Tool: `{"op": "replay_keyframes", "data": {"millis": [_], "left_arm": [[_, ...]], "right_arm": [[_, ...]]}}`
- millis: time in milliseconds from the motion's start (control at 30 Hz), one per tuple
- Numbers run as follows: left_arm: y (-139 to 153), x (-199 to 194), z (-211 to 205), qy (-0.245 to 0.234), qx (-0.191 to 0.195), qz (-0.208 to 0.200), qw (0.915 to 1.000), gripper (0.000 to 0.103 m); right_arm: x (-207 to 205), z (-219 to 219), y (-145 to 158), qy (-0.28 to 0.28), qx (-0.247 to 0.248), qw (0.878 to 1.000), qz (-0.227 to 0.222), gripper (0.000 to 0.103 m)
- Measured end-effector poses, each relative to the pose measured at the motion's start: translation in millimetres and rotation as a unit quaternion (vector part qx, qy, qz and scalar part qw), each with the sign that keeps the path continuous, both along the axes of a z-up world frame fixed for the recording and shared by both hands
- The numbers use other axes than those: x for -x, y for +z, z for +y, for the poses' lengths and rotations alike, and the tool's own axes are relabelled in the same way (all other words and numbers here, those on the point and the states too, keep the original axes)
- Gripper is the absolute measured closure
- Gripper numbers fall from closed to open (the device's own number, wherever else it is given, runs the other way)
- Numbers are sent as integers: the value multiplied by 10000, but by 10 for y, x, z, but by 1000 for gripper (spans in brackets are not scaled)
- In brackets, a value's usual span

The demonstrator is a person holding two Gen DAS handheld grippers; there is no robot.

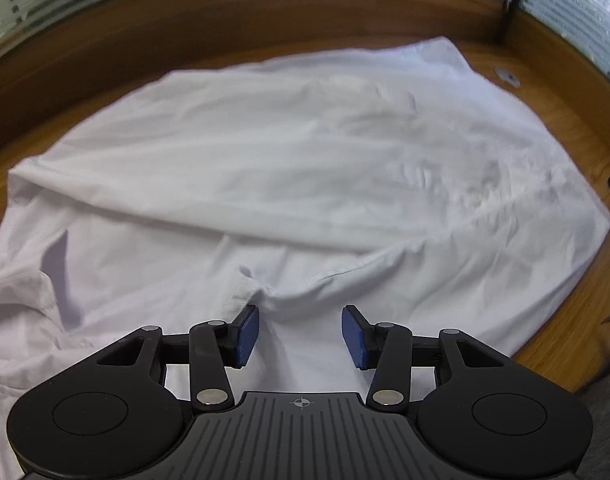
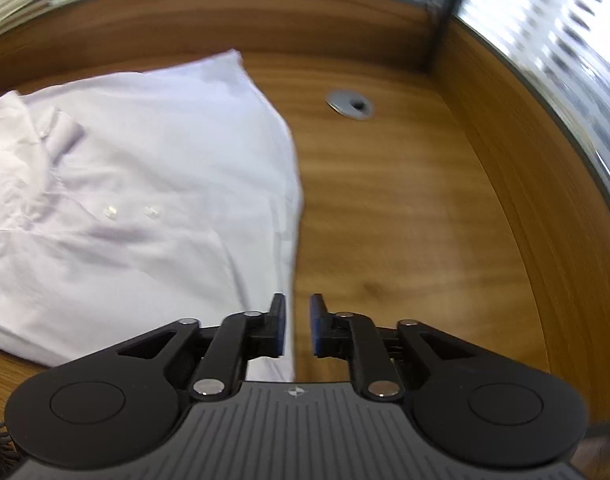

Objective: Fold clothes

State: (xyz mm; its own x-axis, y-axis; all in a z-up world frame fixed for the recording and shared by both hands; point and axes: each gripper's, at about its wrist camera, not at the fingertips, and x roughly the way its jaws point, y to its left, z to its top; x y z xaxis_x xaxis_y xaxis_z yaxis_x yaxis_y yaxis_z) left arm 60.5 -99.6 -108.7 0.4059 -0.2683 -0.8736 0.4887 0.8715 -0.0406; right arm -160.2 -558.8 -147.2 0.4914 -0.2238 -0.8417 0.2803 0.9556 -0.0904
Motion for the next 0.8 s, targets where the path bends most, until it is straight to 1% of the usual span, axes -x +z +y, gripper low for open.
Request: {"op": "replay_keyframes", "data": {"millis": [33, 100, 167, 233, 300, 367, 400, 467, 567, 633, 700, 733, 800], "left_arm": [[69, -55, 30, 51, -24, -48, 10000, 47], [197, -201, 113, 159, -102, -155, 9997, 47], [299, -385, 213, 291, -220, -255, 9990, 47], [391, -585, 320, 433, -330, -355, 9979, 47], [463, -814, 431, 560, -407, -457, 9966, 47], [510, -1046, 515, 641, -483, -557, 9952, 47], [524, -1157, 548, 665, -511, -606, 9946, 47], [523, -1362, 602, 717, -559, -725, 9932, 46], [446, -1638, 656, 763, -630, -783, 9920, 46], [364, -1776, 668, 711, -601, -728, 9930, 46], [284, -1899, 650, 596, -553, -672, 9944, 44], [249, -1955, 626, 538, -497, -656, 9952, 41], [186, -2061, 559, 475, -348, -635, 9962, 40]], "right_arm": [[-73, 19, 42, 140, 22, 9999, -13, 81], [-243, 39, 121, 449, -14, 9990, -9, 80], [-464, 57, 180, 810, 4, 9967, 26, 75], [-703, 84, 238, 1196, 53, 9928, 53, 71], [-972, 110, 278, 1544, 103, 9879, 96, 69], [-1270, 158, 303, 1862, 171, 9822, 157, 58], [-1417, 186, 312, 2030, 189, 9788, 177, 56], [-1706, 245, 320, 2340, 193, 9718, 228, 45], [-2145, 359, 306, 2750, 199, 9604, 394, 40], [-2418, 455, 290, 3020, 174, 9517, 516, 36], [-2648, 580, 262, 3411, 216, 9383, 534, 36], [-2763, 642, 248, 3604, 237, 9309, 542, 34], [-2978, 754, 200, 3950, 325, 9163, 585, 34]]}}
